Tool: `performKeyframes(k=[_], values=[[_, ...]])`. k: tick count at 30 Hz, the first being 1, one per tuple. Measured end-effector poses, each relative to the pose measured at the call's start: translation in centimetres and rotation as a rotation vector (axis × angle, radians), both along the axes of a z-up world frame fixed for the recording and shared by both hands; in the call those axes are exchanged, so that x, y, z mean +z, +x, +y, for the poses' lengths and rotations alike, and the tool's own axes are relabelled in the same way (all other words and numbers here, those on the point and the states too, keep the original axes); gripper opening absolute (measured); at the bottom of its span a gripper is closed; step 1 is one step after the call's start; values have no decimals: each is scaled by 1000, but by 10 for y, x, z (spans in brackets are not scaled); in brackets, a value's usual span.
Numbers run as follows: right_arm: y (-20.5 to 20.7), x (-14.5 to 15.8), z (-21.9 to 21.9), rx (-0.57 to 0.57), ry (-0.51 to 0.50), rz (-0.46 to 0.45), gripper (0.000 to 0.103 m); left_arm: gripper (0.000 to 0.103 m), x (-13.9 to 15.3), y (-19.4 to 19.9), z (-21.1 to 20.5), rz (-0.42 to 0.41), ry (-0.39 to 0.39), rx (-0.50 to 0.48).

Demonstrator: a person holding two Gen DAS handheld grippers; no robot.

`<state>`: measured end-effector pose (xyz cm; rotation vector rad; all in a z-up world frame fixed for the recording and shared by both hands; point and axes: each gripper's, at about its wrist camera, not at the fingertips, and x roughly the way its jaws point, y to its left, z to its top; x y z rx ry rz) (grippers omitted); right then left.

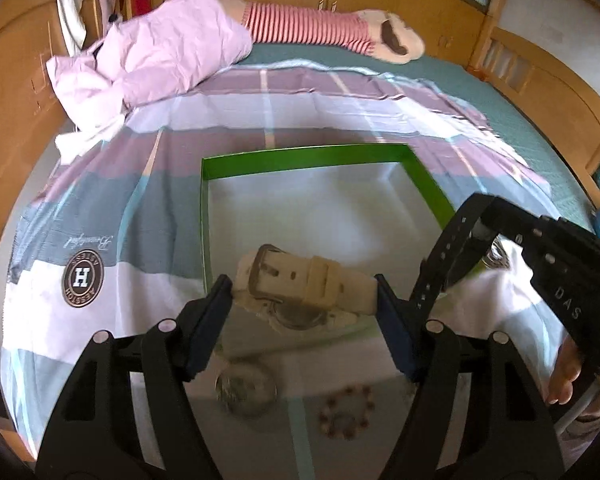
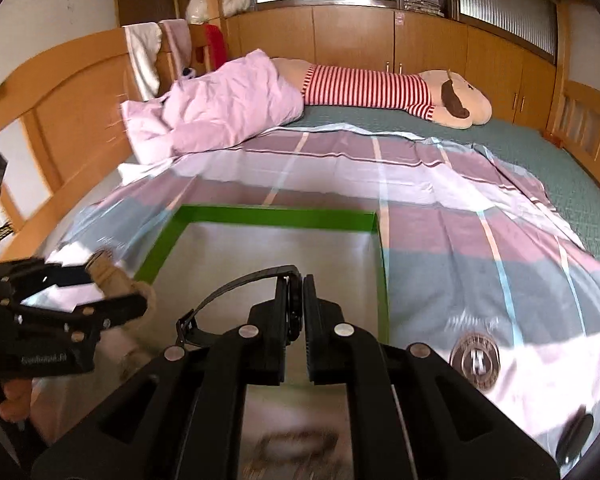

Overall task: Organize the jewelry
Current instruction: 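Carry the beige watch into the green box with the left gripper while the right drops the black watch there, then withdraw both open grippers from the box back toward the jewelry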

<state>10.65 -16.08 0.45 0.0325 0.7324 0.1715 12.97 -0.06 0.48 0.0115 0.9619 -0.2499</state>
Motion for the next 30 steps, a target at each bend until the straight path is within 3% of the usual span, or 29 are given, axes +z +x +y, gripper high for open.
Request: performKeyframes(k=[5, 9, 10, 12, 14, 19, 20, 23, 26, 28, 30], values=[[46, -41, -4, -46, 24, 104, 8, 70, -36, 36, -4, 65, 31, 14], [58, -64, 0, -58, 14, 159, 11, 73, -57, 50, -6, 108, 41, 21], [58, -66, 1, -57, 12, 170, 17, 74, -59, 50, -6, 113, 42, 20], [53, -61, 0, -57, 16, 161, 47, 75, -57, 48, -5, 115, 52, 24], [41, -46, -3, -53, 45, 126, 53, 76, -47, 40, -1, 93, 47, 24], [-11, -8, -12, -11, 4, 92, 54, 88, -3, -7, 16, -18, -4, 6], [-26, -7, -17, -9, 2, 94, 58, 90, 3, -23, 23, -40, -18, 3], [-55, -24, -36, -50, 34, 161, 60, 91, -3, -54, 43, -51, -41, 20], [-71, -56, -59, -131, 92, 295, 60, 91, -28, -66, 56, 10, -36, 68], [-73, -69, -62, -148, 91, 350, 60, 87, -42, -68, 58, 36, -25, 93], [-71, -72, -52, -117, 45, 354, 42, 70, -52, -64, 53, 54, 4, 99]])
